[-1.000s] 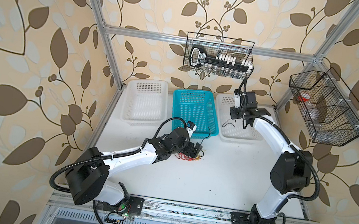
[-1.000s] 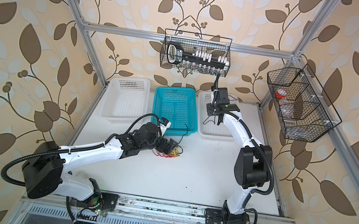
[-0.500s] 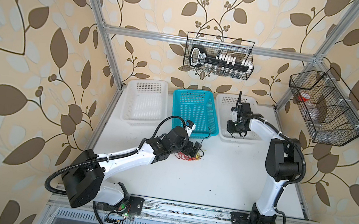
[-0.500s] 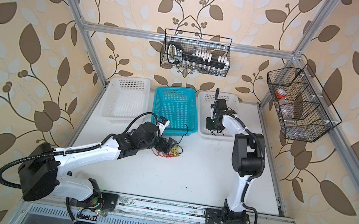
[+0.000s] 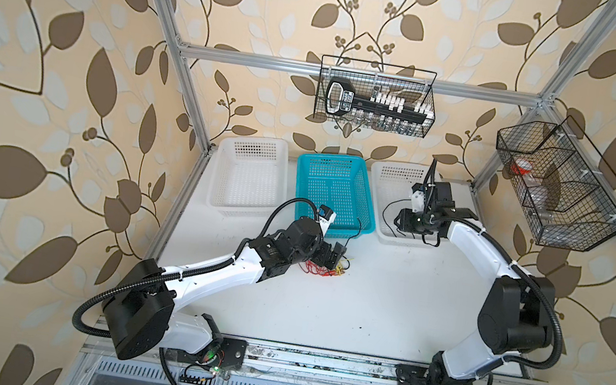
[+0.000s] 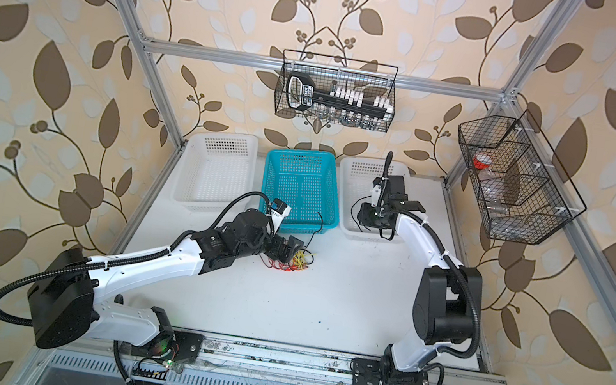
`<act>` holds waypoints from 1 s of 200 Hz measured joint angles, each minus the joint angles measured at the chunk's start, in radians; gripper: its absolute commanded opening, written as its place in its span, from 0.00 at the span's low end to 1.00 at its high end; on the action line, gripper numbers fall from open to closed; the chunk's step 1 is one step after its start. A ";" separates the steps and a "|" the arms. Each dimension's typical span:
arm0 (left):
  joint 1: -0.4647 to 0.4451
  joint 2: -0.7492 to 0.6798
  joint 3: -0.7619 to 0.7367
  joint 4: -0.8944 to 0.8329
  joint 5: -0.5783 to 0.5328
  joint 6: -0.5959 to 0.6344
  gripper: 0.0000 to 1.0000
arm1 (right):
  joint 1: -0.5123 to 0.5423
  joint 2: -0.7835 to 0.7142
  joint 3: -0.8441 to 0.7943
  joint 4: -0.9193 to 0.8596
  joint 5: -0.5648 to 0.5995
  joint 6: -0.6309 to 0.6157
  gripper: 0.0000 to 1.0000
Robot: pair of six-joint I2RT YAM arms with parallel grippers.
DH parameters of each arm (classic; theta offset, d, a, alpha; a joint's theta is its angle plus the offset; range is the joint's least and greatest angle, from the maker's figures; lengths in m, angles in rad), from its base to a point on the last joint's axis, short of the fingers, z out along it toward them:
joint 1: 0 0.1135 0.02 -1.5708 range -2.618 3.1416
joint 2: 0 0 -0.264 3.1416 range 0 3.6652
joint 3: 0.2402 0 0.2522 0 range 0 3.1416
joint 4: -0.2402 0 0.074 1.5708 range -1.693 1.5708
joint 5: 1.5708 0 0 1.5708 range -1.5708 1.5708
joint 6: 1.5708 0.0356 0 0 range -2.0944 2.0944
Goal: Untangle the cables
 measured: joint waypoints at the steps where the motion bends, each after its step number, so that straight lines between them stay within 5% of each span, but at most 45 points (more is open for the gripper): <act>1: 0.000 0.000 0.000 0.000 0.000 0.000 0.99 | 0.000 -0.003 -0.003 0.002 0.000 0.000 0.45; 61: 0.000 0.009 -0.002 0.005 -0.026 0.003 0.99 | 0.236 -0.249 -0.229 0.229 0.006 -0.056 0.46; 120: 0.000 0.009 -0.023 0.022 -0.055 -0.009 0.99 | 0.342 -0.179 -0.272 0.418 0.022 -0.077 0.43; 151: 0.000 0.008 -0.031 0.025 -0.085 -0.044 0.99 | 0.354 -0.100 -0.272 0.491 0.035 -0.065 0.31; 185: 0.000 -0.018 -0.088 0.062 -0.124 -0.082 0.99 | 0.355 -0.055 -0.272 0.532 0.042 -0.055 0.00; 200: 0.000 -0.022 -0.104 0.064 -0.142 -0.095 0.99 | 0.355 -0.056 -0.272 0.543 0.039 -0.044 0.00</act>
